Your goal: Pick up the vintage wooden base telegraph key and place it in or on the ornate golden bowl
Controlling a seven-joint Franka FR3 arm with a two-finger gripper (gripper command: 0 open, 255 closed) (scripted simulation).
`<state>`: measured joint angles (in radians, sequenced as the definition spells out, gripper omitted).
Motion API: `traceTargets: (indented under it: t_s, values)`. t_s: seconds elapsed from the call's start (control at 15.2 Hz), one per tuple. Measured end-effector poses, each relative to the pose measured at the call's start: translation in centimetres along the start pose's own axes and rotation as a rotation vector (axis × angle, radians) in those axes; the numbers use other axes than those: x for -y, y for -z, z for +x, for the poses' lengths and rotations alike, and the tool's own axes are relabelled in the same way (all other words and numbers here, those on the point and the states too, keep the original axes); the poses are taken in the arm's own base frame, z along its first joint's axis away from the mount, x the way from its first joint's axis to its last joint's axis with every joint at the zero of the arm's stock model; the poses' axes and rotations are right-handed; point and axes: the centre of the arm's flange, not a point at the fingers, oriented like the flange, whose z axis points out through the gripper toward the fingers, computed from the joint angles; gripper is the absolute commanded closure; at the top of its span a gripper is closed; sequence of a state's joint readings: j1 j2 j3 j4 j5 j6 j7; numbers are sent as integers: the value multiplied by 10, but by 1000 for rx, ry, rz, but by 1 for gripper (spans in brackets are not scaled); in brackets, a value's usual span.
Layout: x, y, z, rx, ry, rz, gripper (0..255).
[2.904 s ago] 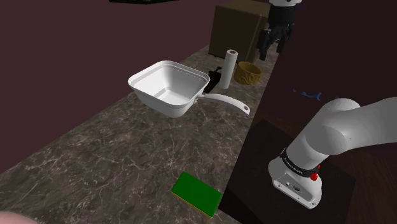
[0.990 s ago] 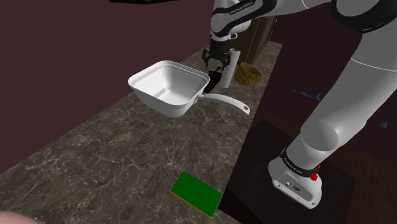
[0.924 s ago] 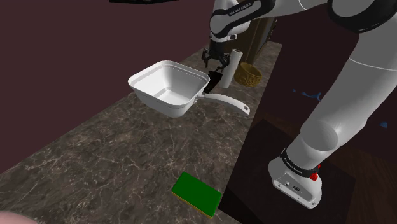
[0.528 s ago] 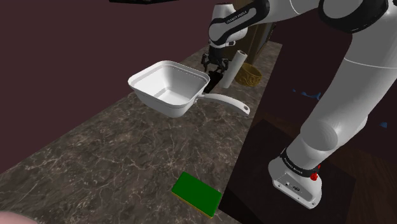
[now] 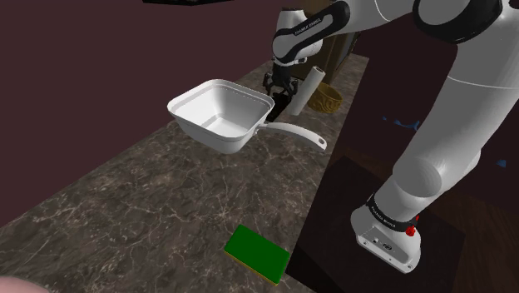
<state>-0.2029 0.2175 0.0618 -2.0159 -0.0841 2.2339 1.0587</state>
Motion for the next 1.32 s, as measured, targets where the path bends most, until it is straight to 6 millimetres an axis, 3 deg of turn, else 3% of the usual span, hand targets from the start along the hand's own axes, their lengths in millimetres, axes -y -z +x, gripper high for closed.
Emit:
traceTargets:
  t_s: [0.07, 0.79, 1.32]
  values:
    - [0, 0, 0, 0, 0, 0, 255]
    - [0, 3, 0, 0, 0, 0, 255]
    - [0, 40, 1, 0, 0, 0, 255]
